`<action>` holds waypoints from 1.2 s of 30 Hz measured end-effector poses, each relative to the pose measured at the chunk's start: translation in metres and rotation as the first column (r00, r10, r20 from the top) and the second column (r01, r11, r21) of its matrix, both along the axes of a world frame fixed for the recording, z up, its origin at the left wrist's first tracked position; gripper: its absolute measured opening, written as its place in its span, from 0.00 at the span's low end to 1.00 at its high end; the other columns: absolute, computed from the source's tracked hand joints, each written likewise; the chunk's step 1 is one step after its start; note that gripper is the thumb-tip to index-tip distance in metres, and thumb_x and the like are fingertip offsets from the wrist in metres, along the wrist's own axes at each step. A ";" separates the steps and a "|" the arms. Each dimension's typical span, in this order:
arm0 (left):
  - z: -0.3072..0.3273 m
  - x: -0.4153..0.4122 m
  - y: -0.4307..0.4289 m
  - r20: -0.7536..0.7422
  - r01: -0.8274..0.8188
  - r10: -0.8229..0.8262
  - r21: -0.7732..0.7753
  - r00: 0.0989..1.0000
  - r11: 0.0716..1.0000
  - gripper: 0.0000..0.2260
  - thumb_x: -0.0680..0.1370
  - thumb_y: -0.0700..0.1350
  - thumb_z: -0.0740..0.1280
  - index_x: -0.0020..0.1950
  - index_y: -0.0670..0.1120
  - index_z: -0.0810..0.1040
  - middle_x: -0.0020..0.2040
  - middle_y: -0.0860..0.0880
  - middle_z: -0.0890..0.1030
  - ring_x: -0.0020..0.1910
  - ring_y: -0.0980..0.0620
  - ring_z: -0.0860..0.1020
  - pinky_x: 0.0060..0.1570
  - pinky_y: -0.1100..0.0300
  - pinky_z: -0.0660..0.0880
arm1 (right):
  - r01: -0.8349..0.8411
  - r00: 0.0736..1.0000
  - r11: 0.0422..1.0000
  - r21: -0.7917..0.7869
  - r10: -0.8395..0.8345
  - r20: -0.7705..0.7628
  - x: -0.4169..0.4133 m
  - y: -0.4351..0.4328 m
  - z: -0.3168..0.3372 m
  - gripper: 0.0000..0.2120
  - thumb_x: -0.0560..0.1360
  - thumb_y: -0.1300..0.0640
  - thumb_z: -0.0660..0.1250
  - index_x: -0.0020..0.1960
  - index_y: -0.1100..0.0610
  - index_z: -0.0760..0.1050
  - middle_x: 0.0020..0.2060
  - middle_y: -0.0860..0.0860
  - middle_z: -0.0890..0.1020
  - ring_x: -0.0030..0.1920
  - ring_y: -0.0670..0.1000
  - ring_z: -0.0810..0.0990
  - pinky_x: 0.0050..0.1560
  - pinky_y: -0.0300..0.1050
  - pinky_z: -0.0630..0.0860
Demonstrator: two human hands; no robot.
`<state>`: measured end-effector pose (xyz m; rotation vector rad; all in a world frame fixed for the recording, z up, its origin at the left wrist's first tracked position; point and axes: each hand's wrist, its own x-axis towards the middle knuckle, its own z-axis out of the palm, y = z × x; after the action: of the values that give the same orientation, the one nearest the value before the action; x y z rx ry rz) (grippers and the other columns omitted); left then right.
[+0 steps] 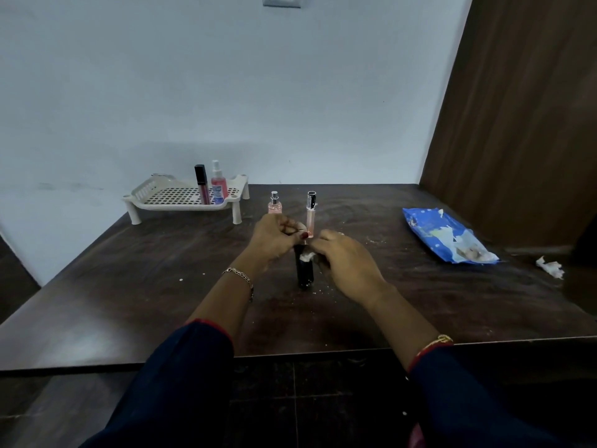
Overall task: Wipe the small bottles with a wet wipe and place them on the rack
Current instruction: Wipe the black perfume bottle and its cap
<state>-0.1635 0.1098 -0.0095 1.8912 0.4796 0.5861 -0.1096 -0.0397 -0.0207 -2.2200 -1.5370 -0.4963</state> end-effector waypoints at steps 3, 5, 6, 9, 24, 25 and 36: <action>-0.001 0.002 0.001 -0.004 -0.005 0.005 -0.009 1.000 1.000 0.09 0.72 0.33 0.71 0.51 0.33 0.79 0.35 0.47 0.78 0.34 0.56 0.75 0.36 0.69 0.72 | -0.035 0.999 0.995 -0.094 0.036 0.003 -0.005 0.002 -0.008 0.12 0.75 0.60 0.62 0.57 0.53 0.77 0.55 0.52 0.78 0.55 0.56 0.77 0.48 0.49 0.75; -0.002 0.003 0.002 -0.011 -0.006 0.006 -0.010 1.000 1.000 0.09 0.72 0.34 0.71 0.51 0.34 0.79 0.36 0.46 0.79 0.33 0.57 0.75 0.31 0.72 0.71 | -0.048 0.999 0.993 -0.105 0.048 0.000 -0.004 -0.001 -0.013 0.11 0.75 0.58 0.63 0.55 0.52 0.77 0.55 0.51 0.78 0.54 0.57 0.77 0.46 0.49 0.74; -0.002 0.004 0.002 -0.013 -0.007 0.007 -0.010 1.000 1.000 0.09 0.72 0.34 0.71 0.51 0.34 0.79 0.37 0.45 0.79 0.33 0.57 0.75 0.30 0.73 0.70 | -0.055 0.998 0.992 -0.115 0.056 0.002 -0.004 -0.003 -0.016 0.10 0.74 0.58 0.63 0.54 0.52 0.78 0.54 0.51 0.79 0.53 0.56 0.78 0.45 0.49 0.74; -0.002 0.003 0.002 -0.014 -0.004 0.003 -0.006 1.000 1.000 0.09 0.72 0.34 0.71 0.51 0.34 0.79 0.36 0.45 0.79 0.30 0.61 0.76 0.27 0.74 0.69 | -0.064 0.996 0.980 -0.187 0.075 0.054 -0.004 -0.009 -0.021 0.11 0.74 0.57 0.61 0.53 0.51 0.78 0.54 0.49 0.78 0.52 0.56 0.78 0.43 0.48 0.73; -0.001 0.000 -0.002 -0.010 -0.036 0.036 0.017 0.999 0.999 0.10 0.70 0.35 0.73 0.50 0.36 0.80 0.41 0.42 0.81 0.42 0.50 0.79 0.48 0.57 0.78 | -0.040 0.976 0.955 -0.295 0.100 0.191 -0.014 -0.004 -0.012 0.12 0.77 0.56 0.60 0.59 0.51 0.74 0.57 0.52 0.73 0.53 0.57 0.76 0.39 0.47 0.69; 0.000 0.000 -0.003 -0.005 -0.031 0.031 0.012 1.000 0.999 0.10 0.71 0.36 0.73 0.51 0.35 0.80 0.40 0.43 0.81 0.41 0.51 0.79 0.45 0.58 0.78 | -0.034 0.979 0.953 -0.301 0.092 0.182 -0.014 -0.006 -0.015 0.12 0.77 0.55 0.60 0.60 0.51 0.74 0.57 0.53 0.73 0.53 0.57 0.75 0.39 0.48 0.69; -0.001 -0.017 -0.006 0.046 0.089 -0.084 -0.096 0.995 0.991 0.12 0.73 0.35 0.70 0.56 0.34 0.78 0.50 0.38 0.82 0.41 0.53 0.79 0.35 0.70 0.76 | 0.060 0.995 0.984 -0.170 -0.045 0.093 0.016 -0.042 -0.021 0.11 0.73 0.60 0.64 0.55 0.54 0.75 0.51 0.51 0.74 0.51 0.55 0.76 0.44 0.48 0.74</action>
<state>-0.1807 0.1041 -0.0107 1.7930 0.3900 0.5346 -0.0935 -0.0814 -0.0414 -2.4039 -1.6257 -0.5013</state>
